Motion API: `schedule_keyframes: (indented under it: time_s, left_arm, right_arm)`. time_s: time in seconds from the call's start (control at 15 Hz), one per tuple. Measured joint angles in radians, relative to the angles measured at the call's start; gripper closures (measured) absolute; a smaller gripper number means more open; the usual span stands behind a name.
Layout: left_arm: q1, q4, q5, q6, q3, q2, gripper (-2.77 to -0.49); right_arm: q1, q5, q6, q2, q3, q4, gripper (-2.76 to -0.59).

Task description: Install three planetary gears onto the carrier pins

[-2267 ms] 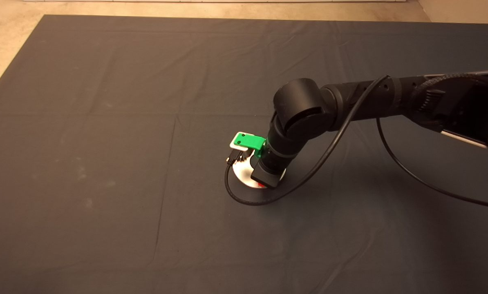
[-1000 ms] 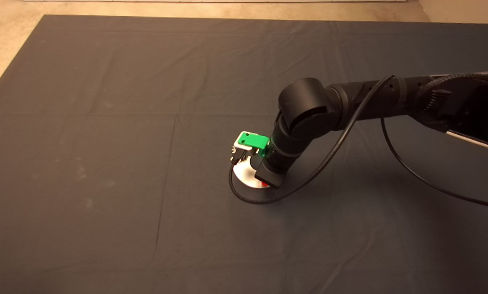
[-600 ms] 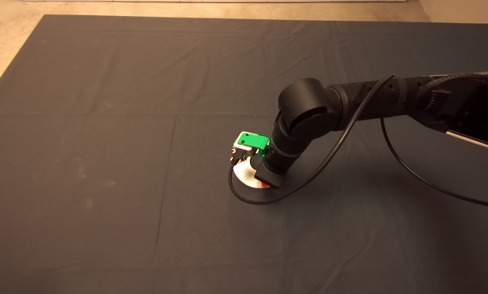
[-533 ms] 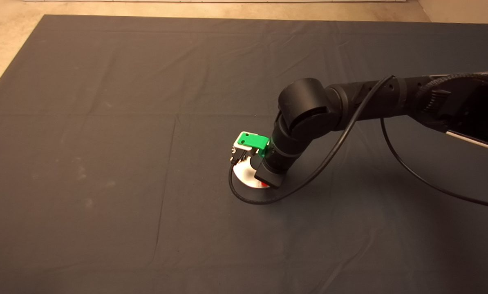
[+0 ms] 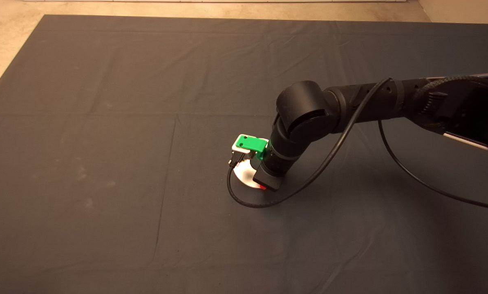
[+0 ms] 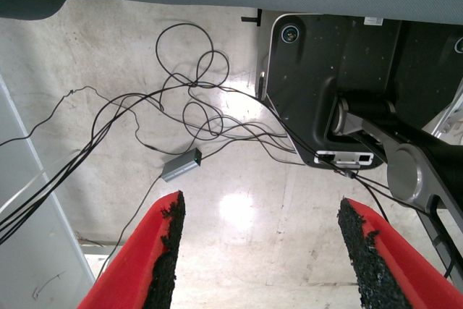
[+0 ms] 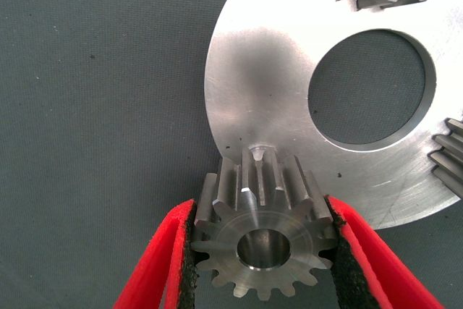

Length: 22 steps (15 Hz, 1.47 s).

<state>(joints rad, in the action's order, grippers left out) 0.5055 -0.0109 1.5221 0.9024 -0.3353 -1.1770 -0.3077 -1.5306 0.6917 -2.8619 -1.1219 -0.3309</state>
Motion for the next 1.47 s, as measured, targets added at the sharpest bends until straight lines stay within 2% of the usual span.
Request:
schedule_keyframes:
  time_s: [0.93,1.2,1.47]
  left_arm:
    - [0.0,0.0,0.0,-0.011,0.0,0.02,-1.46]
    - [0.0,0.0,0.0,-0.018,0.0,0.022,-1.46]
    - [0.0,0.0,0.0,-0.022,0.0,0.022,-1.46]
  right_arm:
    - [0.0,-0.002,-0.003,0.0,0.0,0.001,-1.05]
    - [0.008,-0.002,-0.003,0.001,0.0,0.001,-1.05]
    - [0.008,0.003,-0.003,0.006,0.0,0.001,-1.05]
